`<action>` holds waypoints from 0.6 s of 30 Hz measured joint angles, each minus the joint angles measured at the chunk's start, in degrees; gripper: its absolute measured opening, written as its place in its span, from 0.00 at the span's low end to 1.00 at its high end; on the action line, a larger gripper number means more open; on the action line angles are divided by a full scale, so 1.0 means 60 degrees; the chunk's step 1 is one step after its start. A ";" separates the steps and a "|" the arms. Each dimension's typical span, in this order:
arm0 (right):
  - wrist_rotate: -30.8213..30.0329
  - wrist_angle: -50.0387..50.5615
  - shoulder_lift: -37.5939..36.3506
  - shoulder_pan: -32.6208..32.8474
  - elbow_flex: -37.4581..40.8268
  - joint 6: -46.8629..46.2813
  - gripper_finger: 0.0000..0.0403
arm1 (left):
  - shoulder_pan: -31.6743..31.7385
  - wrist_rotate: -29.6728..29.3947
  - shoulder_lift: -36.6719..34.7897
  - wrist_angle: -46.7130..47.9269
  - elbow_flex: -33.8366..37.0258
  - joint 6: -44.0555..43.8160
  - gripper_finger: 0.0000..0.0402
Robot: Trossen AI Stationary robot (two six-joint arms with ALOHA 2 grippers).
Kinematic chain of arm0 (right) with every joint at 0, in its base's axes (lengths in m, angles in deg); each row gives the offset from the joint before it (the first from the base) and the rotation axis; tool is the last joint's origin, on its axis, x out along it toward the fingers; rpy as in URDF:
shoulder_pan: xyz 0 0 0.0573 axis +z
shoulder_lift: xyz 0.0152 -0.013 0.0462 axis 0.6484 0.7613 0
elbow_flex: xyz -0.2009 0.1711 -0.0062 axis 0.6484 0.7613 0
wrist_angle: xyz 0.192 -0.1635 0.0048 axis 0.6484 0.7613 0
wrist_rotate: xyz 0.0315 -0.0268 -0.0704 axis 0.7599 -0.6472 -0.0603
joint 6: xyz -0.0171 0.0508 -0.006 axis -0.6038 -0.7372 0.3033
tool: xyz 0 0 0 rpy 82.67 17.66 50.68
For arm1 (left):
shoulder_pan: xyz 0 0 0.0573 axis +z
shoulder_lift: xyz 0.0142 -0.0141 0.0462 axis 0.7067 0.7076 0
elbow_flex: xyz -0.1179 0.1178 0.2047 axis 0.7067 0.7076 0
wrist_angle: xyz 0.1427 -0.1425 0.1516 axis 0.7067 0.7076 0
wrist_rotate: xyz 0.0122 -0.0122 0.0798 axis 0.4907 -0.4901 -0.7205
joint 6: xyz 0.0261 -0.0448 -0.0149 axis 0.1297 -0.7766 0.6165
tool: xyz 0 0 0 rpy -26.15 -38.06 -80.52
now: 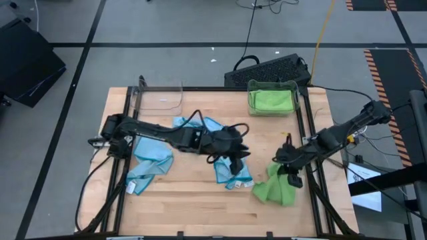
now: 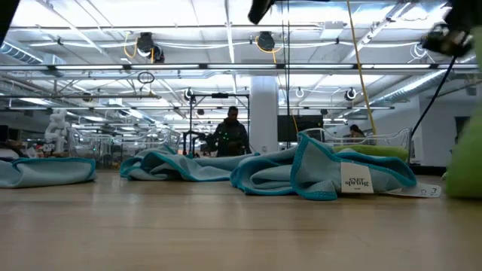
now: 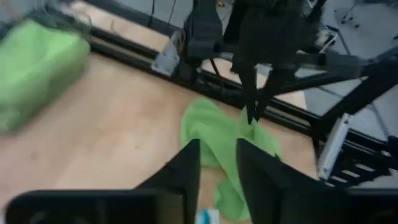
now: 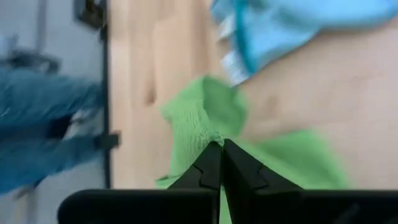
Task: Sort microfiber towel by color & place in baskets
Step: Fold the green towel
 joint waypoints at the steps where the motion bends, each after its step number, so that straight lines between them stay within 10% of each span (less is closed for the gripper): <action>1: -0.0379 0.0349 -0.0002 0.0000 -0.0342 0.0074 0.00 | 0.0058 0.0000 0.0118 0.0051 -0.0228 0.0178 0.31; 10: -0.2731 0.2509 0.0013 -0.0009 -0.2813 0.0903 0.00 | 0.0296 -0.0013 0.0528 -0.0060 -0.1513 0.1052 0.59; 18: -0.5920 0.3698 0.0058 -0.0018 -0.4553 0.2031 0.00 | 0.0399 -0.0306 0.0500 -0.0087 -0.1525 0.1038 0.59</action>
